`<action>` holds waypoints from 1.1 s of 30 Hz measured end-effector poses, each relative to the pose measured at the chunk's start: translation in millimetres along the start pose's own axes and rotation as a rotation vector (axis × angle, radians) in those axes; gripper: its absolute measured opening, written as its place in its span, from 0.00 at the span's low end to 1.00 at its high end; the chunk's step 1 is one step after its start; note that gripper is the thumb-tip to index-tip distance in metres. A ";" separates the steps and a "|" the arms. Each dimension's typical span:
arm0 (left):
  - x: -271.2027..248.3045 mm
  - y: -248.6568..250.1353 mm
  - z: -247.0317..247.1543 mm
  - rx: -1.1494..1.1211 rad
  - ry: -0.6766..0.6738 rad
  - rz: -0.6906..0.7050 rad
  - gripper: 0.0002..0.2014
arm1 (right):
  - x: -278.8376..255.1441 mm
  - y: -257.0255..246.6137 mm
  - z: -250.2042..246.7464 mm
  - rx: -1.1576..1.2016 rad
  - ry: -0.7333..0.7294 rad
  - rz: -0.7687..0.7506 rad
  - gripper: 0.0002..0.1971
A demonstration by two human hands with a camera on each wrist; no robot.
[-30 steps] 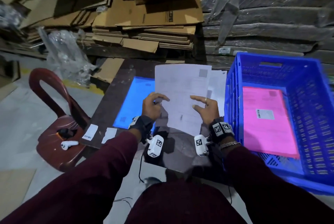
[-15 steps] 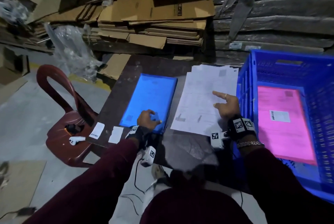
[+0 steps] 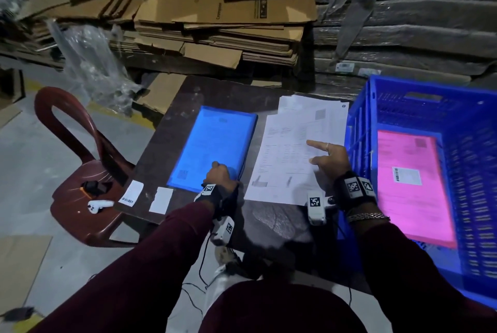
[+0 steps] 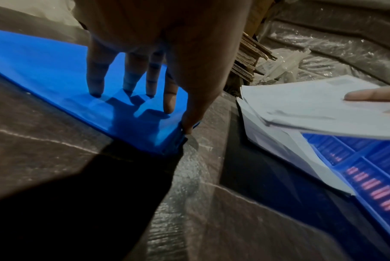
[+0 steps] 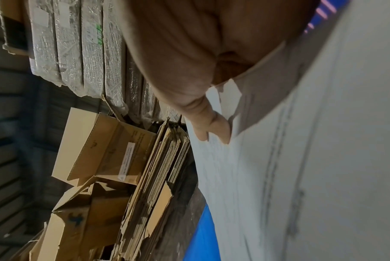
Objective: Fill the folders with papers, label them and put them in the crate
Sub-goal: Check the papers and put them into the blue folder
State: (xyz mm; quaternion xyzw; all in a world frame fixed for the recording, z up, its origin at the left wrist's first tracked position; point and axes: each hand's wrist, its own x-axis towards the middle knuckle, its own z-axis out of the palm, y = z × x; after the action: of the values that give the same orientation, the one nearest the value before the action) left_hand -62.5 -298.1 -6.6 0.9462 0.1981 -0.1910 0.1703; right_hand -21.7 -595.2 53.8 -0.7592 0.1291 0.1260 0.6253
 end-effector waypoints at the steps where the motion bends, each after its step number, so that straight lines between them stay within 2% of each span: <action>1: 0.3 -1.6 -0.3 -0.028 -0.006 0.006 0.18 | 1.7 1.1 -0.6 -0.013 -0.012 -0.002 0.28; 5: 0.5 -7.6 -2.1 -0.149 0.040 0.059 0.06 | 6.1 0.0 -2.0 -0.071 -0.025 -0.010 0.27; 7: 0.8 -10.5 -4.6 -0.233 0.079 0.009 0.02 | 7.3 -1.0 0.1 -0.075 -0.047 0.034 0.26; 11: 2.6 -21.4 -7.4 -0.427 0.194 -0.066 0.04 | 14.9 -5.4 8.8 -0.064 -0.095 0.114 0.26; 13: 2.4 -25.5 -8.3 -0.515 0.215 -0.082 0.03 | 19.6 -9.6 13.6 -0.088 -0.144 0.113 0.25; 16: 4.6 -33.3 -6.7 -0.671 0.243 -0.098 0.10 | 24.2 -15.6 21.2 -0.084 -0.183 0.126 0.24; 19: 4.5 -37.8 -4.2 -0.762 0.259 -0.115 0.11 | 28.7 -20.1 28.2 -0.087 -0.196 0.139 0.24; 24: 1.5 -35.8 -4.5 -0.768 0.242 -0.107 0.11 | 45.9 -15.2 39.8 -0.122 -0.195 0.169 0.25; 30: -2.6 -33.0 -10.6 -0.681 0.184 -0.096 0.12 | 70.2 -2.1 63.9 -0.058 -0.114 0.183 0.26; 33: -2.9 -33.9 -13.7 -0.656 0.166 -0.092 0.10 | 68.9 7.2 75.3 -0.029 -0.119 0.145 0.27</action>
State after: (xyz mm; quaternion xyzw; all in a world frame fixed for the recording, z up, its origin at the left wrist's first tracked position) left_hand -75.8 -264.2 -1.8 0.8434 0.3045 -0.0468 0.4401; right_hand 37.9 -525.2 8.9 -0.7481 0.1446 0.2174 0.6100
